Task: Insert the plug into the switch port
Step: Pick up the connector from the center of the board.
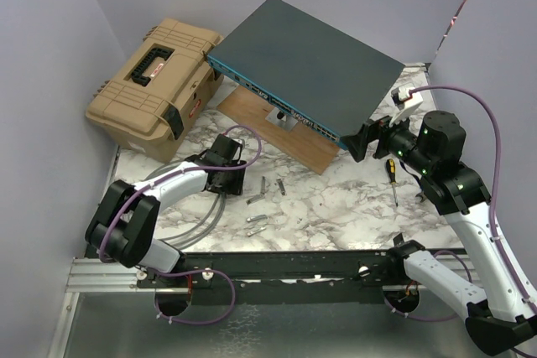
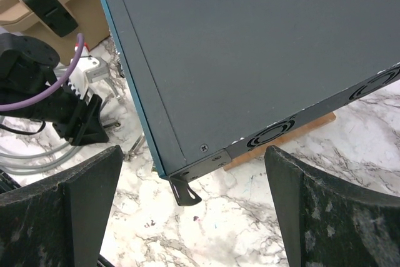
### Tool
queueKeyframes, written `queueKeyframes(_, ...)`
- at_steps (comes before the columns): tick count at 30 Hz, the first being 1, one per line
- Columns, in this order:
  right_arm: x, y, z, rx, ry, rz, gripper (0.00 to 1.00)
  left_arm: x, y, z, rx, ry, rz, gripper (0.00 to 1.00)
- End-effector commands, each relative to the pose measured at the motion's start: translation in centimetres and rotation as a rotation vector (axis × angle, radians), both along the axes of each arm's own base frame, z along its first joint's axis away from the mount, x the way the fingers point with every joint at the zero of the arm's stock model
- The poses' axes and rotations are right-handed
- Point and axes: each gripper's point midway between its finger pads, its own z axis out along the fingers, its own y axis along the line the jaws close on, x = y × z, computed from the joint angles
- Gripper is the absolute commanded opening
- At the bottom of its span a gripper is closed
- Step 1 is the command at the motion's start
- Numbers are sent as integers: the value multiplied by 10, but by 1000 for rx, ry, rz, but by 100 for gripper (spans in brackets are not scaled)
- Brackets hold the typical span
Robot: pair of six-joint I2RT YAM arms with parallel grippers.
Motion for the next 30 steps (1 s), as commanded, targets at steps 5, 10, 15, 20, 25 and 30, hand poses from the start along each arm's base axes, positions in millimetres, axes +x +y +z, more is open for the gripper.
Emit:
queueKeyframes(5, 1, 5, -2, 8, -10, 26, 100, -4, 3, -9, 21, 31, 20, 45)
queueKeyframes(10, 3, 6, -1, 10, -13, 28, 100, -3, 2, -5, 14, 18, 28, 39)
queueKeyframes(15, 5, 6, 3, 11, -26, 28, 100, -7, 3, -7, 17, 25, 38, 36)
queueKeyframes(20, 5, 6, 6, 12, -37, 28, 100, -9, 9, -12, 46, 22, 61, 33)
queueKeyframes(25, 6, 5, 11, 4, -56, 24, 100, -9, 9, -13, 62, 15, 64, 25)
queueKeyframes(30, 5, 3, 20, 0, -80, 22, 100, -10, 8, -11, 70, -2, 60, 18)
